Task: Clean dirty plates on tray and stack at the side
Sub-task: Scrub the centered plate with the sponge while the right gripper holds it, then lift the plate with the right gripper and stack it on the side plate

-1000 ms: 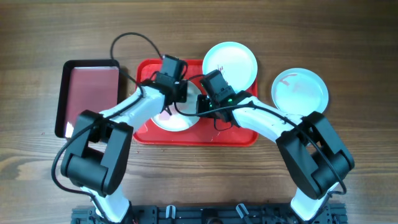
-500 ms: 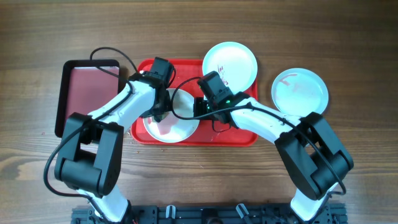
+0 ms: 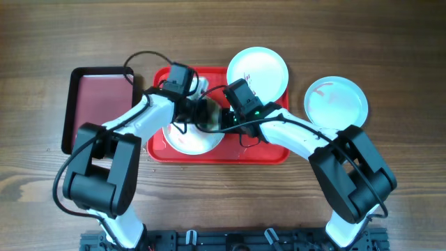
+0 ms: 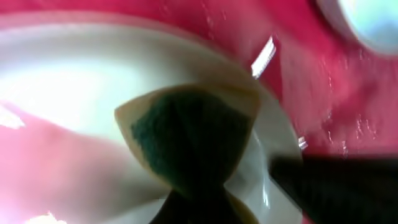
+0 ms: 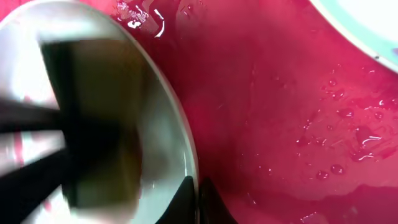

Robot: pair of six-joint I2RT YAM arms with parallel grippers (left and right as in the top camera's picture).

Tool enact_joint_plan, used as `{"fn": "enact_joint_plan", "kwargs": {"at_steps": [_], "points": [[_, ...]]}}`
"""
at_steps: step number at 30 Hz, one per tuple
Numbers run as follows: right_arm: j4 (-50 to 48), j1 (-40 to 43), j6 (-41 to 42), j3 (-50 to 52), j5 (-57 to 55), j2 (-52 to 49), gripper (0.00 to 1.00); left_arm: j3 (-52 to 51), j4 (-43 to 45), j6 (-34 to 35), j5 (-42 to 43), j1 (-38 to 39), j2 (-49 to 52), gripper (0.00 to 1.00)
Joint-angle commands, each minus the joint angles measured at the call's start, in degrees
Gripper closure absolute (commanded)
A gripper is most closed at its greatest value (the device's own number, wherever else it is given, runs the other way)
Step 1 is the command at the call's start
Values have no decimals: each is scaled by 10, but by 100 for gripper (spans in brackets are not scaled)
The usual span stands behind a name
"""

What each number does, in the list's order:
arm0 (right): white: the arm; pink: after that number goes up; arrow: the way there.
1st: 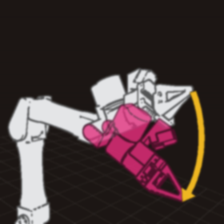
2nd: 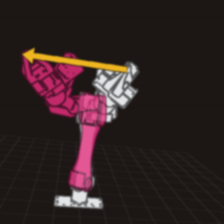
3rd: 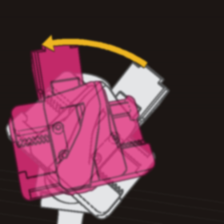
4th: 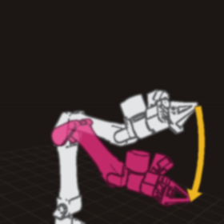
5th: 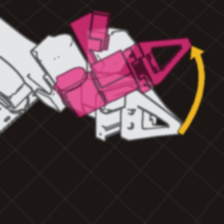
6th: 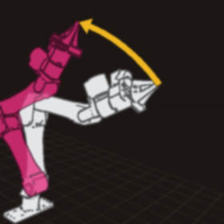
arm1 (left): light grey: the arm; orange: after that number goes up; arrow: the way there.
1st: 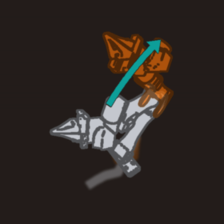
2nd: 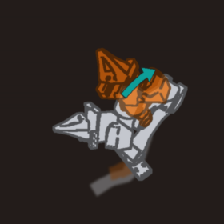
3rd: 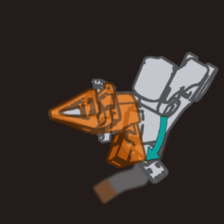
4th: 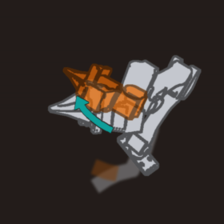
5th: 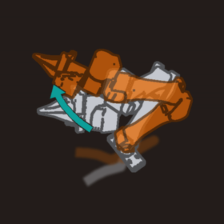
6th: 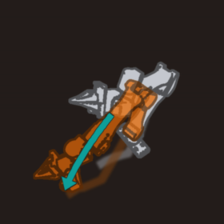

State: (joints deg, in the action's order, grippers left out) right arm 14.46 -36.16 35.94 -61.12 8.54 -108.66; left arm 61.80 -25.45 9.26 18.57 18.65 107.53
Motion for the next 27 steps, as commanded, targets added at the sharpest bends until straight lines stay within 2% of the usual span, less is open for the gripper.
{"fn": "enact_joint_plan", "kwargs": {"at_steps": [1,4,6,7,10,11,16,18,19,23,27], "points": [[1,-1,-4,-2,6,-10,96,9,20,115,-292,-2,11,96],[1,-1,-4,-2,6,-10,96,35,-48,147,-403,-5,7,96],[1,-1,-4,-2,6,-10,96,65,-105,149,-423,-17,-2,96],[1,-1,-6,-2,6,-10,96,87,-132,148,-403,-26,-8,96],[11,-1,-15,-3,33,-4,96,225,-256,134,-224,-94,-22,96],[32,-1,-15,-8,30,10,96,256,-282,135,-192,-110,-22,96],[131,-4,-47,-10,-103,148,96,248,-299,135,-170,-121,-18,96],[158,-9,-64,-10,-184,199,96,232,-296,135,-124,-120,-17,96],[177,-30,-86,-10,-297,231,96,216,-292,136,-109,-119,-17,96],[208,-113,-90,-10,-546,240,96,181,-264,144,-102,-109,-17,96],[207,-192,-154,-10,-762,240,96,160,-245,153,-102,-89,-17,96]]}}
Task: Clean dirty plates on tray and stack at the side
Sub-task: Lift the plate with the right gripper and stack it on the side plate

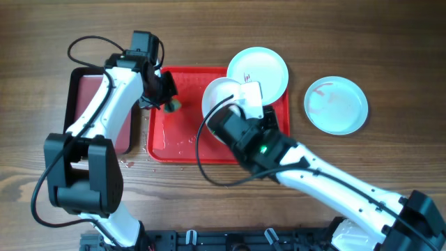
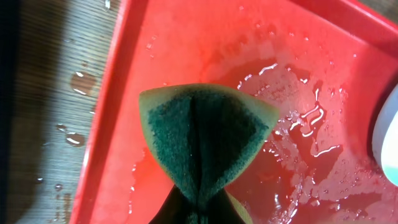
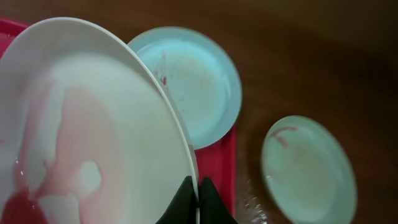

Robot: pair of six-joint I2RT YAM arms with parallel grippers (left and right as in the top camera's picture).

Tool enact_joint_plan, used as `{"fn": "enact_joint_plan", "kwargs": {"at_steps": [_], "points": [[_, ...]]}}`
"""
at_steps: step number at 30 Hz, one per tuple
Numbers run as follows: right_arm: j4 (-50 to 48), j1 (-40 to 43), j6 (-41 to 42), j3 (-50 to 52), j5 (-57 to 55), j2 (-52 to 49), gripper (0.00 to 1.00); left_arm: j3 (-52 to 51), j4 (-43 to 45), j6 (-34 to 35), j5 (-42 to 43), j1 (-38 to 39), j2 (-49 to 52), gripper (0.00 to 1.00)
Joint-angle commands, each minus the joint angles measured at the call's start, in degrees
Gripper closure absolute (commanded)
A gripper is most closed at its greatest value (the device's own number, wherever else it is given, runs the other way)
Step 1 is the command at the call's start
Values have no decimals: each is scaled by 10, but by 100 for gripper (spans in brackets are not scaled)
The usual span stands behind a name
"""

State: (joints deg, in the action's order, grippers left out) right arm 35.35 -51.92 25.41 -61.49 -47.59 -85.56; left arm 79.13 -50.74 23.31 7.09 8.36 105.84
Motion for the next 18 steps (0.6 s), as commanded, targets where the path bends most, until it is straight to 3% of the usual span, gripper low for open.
{"fn": "enact_joint_plan", "kwargs": {"at_steps": [1,6,8,10,18], "points": [[-6,-53,-78,-7,-258,9,95,-14,9,12,12,22,-1,96],[-146,-111,-282,-7,-395,9,96,-14,17,17,12,33,-1,96],[-236,-122,-384,-7,-395,9,96,-14,16,16,12,33,-1,96],[-279,-122,-432,-7,-395,9,96,-14,18,16,12,33,-1,96],[-297,-122,-434,-7,-395,9,96,-14,19,16,12,33,-1,96]]}}
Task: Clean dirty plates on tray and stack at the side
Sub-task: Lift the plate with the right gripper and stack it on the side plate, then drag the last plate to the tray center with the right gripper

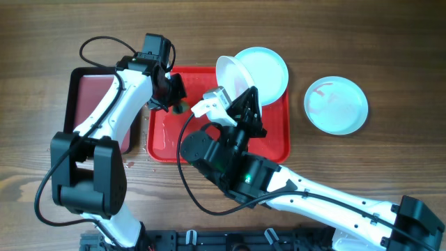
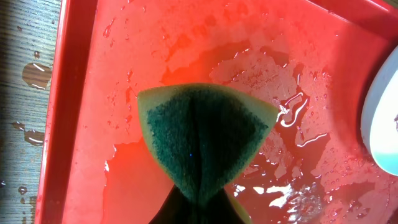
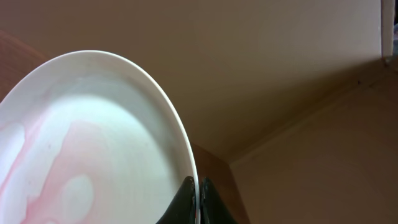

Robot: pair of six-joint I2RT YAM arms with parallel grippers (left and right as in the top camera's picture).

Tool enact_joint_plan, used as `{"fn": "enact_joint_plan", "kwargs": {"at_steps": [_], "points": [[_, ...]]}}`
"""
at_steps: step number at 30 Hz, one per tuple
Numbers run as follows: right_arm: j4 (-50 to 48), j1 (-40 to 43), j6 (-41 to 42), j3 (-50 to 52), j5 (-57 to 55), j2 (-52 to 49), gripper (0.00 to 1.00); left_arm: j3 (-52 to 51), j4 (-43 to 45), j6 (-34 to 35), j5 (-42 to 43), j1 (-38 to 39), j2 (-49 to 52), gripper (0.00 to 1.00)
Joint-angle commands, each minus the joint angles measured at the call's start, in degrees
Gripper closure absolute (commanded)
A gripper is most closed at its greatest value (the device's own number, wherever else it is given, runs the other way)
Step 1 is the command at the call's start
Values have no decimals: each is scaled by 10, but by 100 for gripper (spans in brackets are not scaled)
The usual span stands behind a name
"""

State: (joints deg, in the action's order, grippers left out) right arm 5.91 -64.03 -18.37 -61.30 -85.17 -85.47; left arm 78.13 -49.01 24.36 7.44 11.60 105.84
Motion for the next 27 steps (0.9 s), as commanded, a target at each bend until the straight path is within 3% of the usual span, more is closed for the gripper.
{"fn": "enact_joint_plan", "kwargs": {"at_steps": [1,2,4,6,8,10,14,21,24,27], "points": [[-2,-1,26,-7,-18,8,96,-4,2,6,9,0,-1,96],[0,-1,61,-1,-9,8,96,-4,2,6,9,0,-1,96],[72,-1,148,22,115,8,96,-4,2,6,9,0,-1,96],[194,10,340,28,267,8,95,-4,1,6,9,0,-1,96],[267,54,465,28,404,9,96,-4,-6,6,10,0,-1,96],[272,142,469,27,578,30,95,-4,-12,5,10,2,-1,96],[289,353,452,27,793,113,96,-4,-11,5,10,2,-1,96],[371,731,439,31,835,109,96,-4,-11,6,10,2,-1,96],[347,822,438,53,834,56,96,-4,-11,6,10,2,-1,96],[326,844,440,65,839,-7,96,-4,-11,6,11,2,-1,96]]}}
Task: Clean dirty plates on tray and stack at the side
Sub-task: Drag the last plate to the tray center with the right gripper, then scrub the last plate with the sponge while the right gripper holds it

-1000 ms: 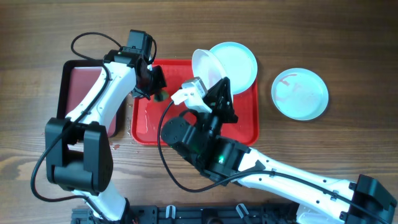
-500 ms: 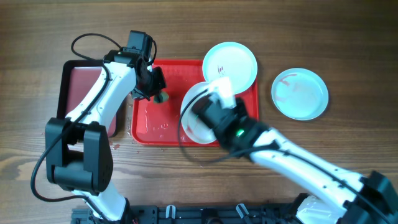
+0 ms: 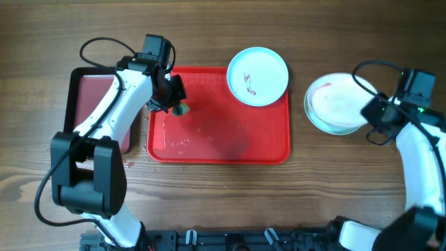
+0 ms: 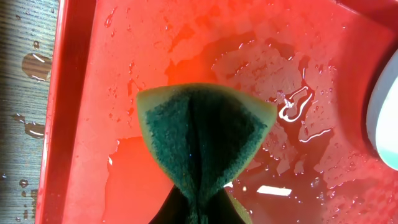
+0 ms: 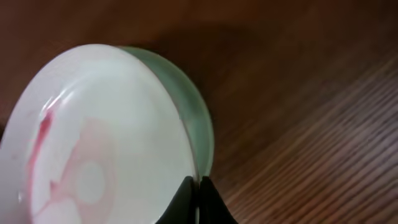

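My left gripper (image 3: 175,103) (image 4: 200,214) is shut on a green and yellow sponge (image 4: 204,140) just above the wet red tray (image 3: 209,150) near its left side. A pale plate with red smears (image 3: 258,67) lies on the tray's far right corner. My right gripper (image 3: 368,117) (image 5: 198,198) is shut on the rim of a white plate (image 5: 99,143) streaked with pink. That plate (image 3: 341,99) rests tilted over a pale green plate (image 5: 198,118) on the table to the right of the tray.
A dark tray (image 3: 94,104) with a maroon bottom lies to the left of the red tray. Water drops (image 4: 31,65) dot the wood beside the red tray's left edge. Bare wooden table (image 3: 223,202) lies in front.
My right gripper has carried the white plate from high above the tray's far side to the pale green plate on the right, and it now rests on it. My left gripper has barely moved.
Both grippers were over the white plate on the tray, the left one pressing the sponge on it. Then the right gripper held the plate above the tray while the left was at the tray's left. The plate went higher, and now lies on the side plate.
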Robot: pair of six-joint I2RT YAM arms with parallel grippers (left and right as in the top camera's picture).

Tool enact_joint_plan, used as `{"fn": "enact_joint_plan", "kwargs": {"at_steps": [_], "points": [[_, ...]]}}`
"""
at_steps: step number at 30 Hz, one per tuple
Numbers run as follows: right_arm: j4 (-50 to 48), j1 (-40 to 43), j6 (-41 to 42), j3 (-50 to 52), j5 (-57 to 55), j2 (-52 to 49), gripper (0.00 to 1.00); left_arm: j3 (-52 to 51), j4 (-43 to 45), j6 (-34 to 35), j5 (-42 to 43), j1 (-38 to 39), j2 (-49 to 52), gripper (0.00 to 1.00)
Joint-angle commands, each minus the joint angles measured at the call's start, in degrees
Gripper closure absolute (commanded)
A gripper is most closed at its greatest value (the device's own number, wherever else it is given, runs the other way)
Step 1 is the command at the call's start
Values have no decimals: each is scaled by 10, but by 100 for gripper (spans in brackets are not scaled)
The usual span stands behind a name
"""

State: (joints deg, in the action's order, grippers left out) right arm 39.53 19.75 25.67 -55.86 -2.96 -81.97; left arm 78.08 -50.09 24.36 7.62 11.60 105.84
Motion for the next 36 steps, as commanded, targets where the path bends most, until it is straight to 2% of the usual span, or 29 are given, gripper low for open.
{"fn": "enact_joint_plan", "kwargs": {"at_steps": [1,3,4,6,9,10,11,15,18,20,25,27,30,31,34,35,36], "points": [[-14,5,-2,10,27,-61,94,-4,0,6,9,2,-1,96],[-24,5,-25,10,83,-80,62,-4,0,6,9,2,-1,96],[-31,3,-54,8,143,-80,57,-4,0,6,9,2,-1,96],[-29,-20,-70,-16,192,-74,57,-4,0,6,9,2,-1,96],[-48,-118,-74,-55,200,-60,52,-4,0,6,9,2,-1,96],[-76,-169,-62,-57,198,-60,45,-4,0,6,9,2,-1,96],[-93,-203,-40,-57,185,-64,44,-4,0,6,9,2,-1,96],[-159,-338,88,-56,63,-134,48,-4,0,6,9,2,-1,96],[-172,-371,165,-56,41,-207,58,-4,-1,6,9,2,-1,96],[-179,-374,181,-56,45,-240,61,-4,-3,5,9,2,-1,96],[-173,-380,151,-56,111,-259,90,-4,-3,5,9,2,-1,96],[-140,-390,125,-56,174,-258,92,-4,-3,5,9,2,-1,96],[-72,-426,86,-57,185,-249,90,-4,-3,5,9,2,-1,96],[-64,-432,66,-59,185,-238,86,-4,-3,5,9,2,-1,96],[-48,-434,-17,-90,123,-185,64,-4,-3,5,9,2,-1,96],[-61,-434,-68,-104,85,-179,51,-4,-3,5,9,2,-1,96],[-112,-434,-153,-110,73,-179,43,-4,-3,5,9,2,-1,96]]}}
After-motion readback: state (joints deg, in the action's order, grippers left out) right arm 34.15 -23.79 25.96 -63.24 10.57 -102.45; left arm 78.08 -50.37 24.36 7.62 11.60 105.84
